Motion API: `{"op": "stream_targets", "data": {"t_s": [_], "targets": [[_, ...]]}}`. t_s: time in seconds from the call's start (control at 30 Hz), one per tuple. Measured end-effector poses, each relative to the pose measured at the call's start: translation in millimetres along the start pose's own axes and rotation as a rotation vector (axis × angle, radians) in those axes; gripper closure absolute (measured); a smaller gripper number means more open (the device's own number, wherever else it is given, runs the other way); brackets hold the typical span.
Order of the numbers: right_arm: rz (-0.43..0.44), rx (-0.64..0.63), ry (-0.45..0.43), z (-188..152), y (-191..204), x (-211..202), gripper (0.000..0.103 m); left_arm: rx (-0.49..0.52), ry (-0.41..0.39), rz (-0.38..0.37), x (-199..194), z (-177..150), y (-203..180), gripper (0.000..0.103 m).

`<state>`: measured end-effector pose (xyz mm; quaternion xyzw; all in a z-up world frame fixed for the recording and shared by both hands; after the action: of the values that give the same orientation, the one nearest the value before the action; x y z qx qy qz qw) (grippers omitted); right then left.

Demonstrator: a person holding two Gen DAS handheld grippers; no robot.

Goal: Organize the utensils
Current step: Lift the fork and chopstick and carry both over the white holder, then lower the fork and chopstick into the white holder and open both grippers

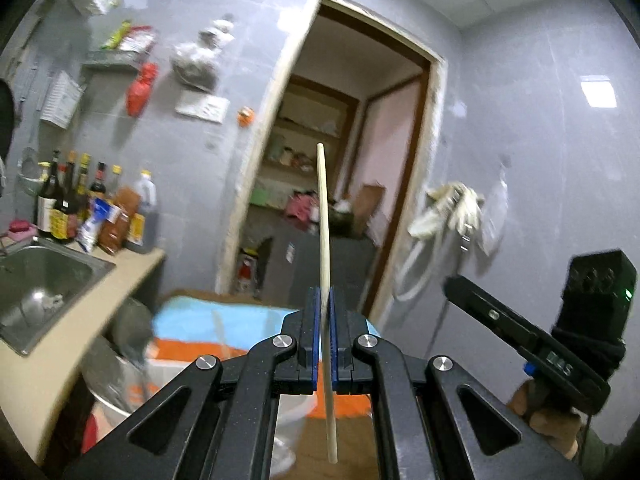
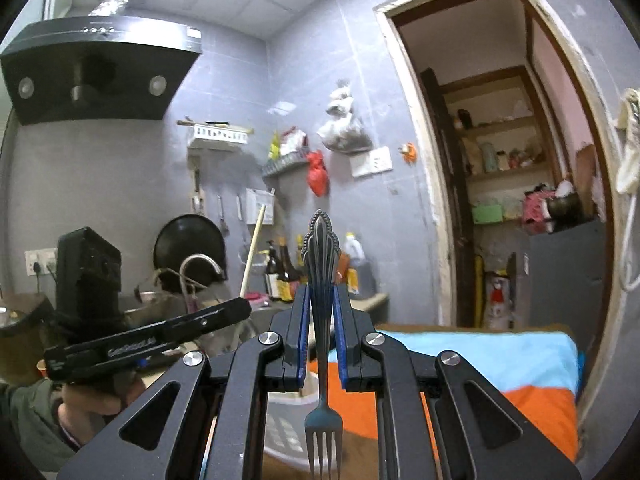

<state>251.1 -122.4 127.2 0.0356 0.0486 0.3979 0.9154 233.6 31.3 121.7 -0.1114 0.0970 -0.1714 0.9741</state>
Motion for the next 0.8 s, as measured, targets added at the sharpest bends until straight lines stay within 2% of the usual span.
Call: {"op": "stream_targets", "data": {"t_s": [0.23,0.43,0.63,0.8], "targets": [[0.046,-0.009,-0.044,15,21,36,0.094,-0.023,-0.104,0.126,-11,23,66,0.101],[0.007,-0.023,-0.073,8,20,59,0.094,-0.040,-0.178,0.198,-15,17,111,0.101],[-0.020,-0.026,-0.069,-10,18,81,0.094,-0.030,-0.236,0.231,-17,-1,131,0.101],[-0.020,-0.013,-0.061,-27,13,92,0.094,-0.014,-0.282,0.247,-17,-14,129,0.101]]}}
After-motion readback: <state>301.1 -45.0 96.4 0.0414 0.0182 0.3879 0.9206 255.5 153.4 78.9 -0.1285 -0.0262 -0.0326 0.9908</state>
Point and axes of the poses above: each gripper's, at about its wrist camera, not at the fingertips, and x roughly the way its jaws point, y to its left, z to its top, the point moved 4 cm from there along x, roughly the way its jaws point, and after that the axes turned 4 degrees about y, right-handed, at the moved point
